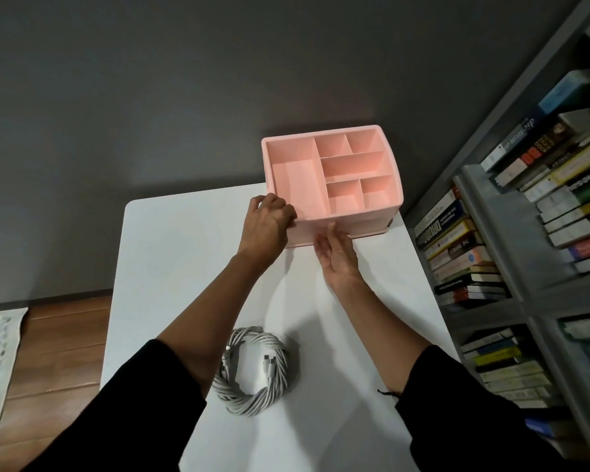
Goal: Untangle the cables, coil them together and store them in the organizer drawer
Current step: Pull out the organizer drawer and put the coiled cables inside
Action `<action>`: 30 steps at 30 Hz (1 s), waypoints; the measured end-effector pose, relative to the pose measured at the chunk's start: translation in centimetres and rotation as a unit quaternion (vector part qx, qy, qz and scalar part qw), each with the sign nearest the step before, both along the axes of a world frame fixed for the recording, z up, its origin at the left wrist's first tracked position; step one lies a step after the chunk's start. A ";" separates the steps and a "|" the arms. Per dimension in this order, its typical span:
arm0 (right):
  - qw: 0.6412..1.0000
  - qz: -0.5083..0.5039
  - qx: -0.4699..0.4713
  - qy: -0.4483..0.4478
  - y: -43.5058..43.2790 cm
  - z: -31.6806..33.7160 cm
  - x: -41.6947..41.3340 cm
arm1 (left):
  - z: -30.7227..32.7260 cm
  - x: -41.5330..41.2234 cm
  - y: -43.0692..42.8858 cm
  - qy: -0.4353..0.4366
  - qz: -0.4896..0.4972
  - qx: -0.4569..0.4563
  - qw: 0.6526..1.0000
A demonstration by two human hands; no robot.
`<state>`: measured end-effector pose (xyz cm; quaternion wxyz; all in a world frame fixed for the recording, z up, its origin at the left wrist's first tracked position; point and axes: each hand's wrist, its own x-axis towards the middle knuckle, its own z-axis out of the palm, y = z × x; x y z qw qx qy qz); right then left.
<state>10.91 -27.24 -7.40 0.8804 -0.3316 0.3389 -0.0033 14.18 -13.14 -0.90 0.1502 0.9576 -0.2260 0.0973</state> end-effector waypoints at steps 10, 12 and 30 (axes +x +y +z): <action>0.998 -0.029 -0.051 0.010 0.2 0.4 0.4 | 1.2 -0.1 -0.6 0.012 0.004 -0.022 1.000; 0.997 -0.030 -0.069 0.017 0.3 0.3 0.0 | 1.1 -0.2 -0.7 0.016 0.006 -0.021 1.000; 0.982 0.028 -0.172 0.071 -1.4 1.5 -8.0 | 0.4 -0.8 -1.2 0.021 0.017 -0.010 1.000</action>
